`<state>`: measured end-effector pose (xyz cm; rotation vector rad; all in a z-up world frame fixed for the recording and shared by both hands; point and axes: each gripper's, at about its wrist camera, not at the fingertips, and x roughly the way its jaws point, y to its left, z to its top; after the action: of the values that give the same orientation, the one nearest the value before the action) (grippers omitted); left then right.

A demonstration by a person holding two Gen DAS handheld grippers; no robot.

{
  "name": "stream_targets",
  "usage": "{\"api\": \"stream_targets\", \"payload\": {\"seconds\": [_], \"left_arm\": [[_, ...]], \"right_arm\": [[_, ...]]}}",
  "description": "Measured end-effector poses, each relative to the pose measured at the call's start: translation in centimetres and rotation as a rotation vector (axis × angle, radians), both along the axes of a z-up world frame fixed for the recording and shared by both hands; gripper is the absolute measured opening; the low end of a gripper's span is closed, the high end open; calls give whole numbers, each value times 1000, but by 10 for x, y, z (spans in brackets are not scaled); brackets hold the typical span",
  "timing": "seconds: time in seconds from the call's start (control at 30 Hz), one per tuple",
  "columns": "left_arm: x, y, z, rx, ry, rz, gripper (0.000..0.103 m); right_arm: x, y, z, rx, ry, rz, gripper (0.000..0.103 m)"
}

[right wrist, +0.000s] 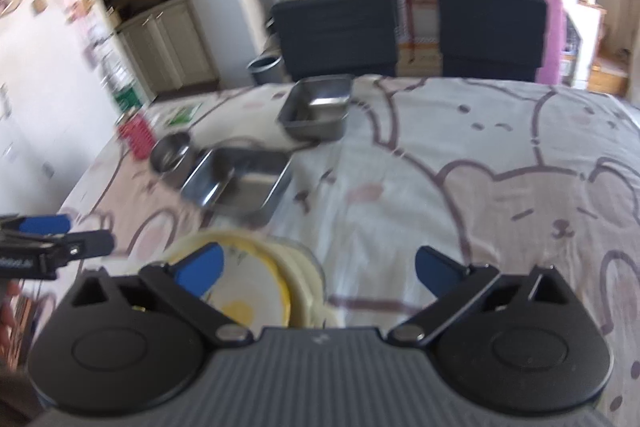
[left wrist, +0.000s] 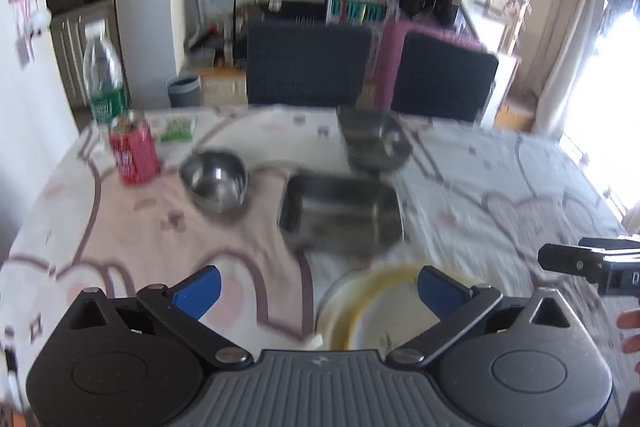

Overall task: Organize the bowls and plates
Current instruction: 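Move both tools to the larger rectangular steel tray and close on its rim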

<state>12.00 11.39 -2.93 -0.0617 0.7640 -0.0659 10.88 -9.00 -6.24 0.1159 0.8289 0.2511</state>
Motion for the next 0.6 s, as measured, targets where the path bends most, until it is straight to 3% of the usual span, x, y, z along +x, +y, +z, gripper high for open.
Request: {"api": "stream_targets", "payload": {"seconds": [0.2, 0.4, 0.47, 0.53, 0.6], "left_arm": [[46, 3, -12, 60, -17, 27, 103], [99, 5, -30, 92, -13, 17, 101], [115, 4, -35, 90, -5, 4, 91], [131, 1, -43, 96, 32, -7, 73], [143, -1, -51, 96, 68, -9, 61]], "right_arm": [[36, 5, -2, 73, -51, -50, 103], [86, 18, -14, 111, -30, -119, 103], [101, 22, -21, 106, -18, -139, 103], [116, 25, -27, 93, 17, -152, 102], [129, 28, -33, 122, 49, -156, 93]]}}
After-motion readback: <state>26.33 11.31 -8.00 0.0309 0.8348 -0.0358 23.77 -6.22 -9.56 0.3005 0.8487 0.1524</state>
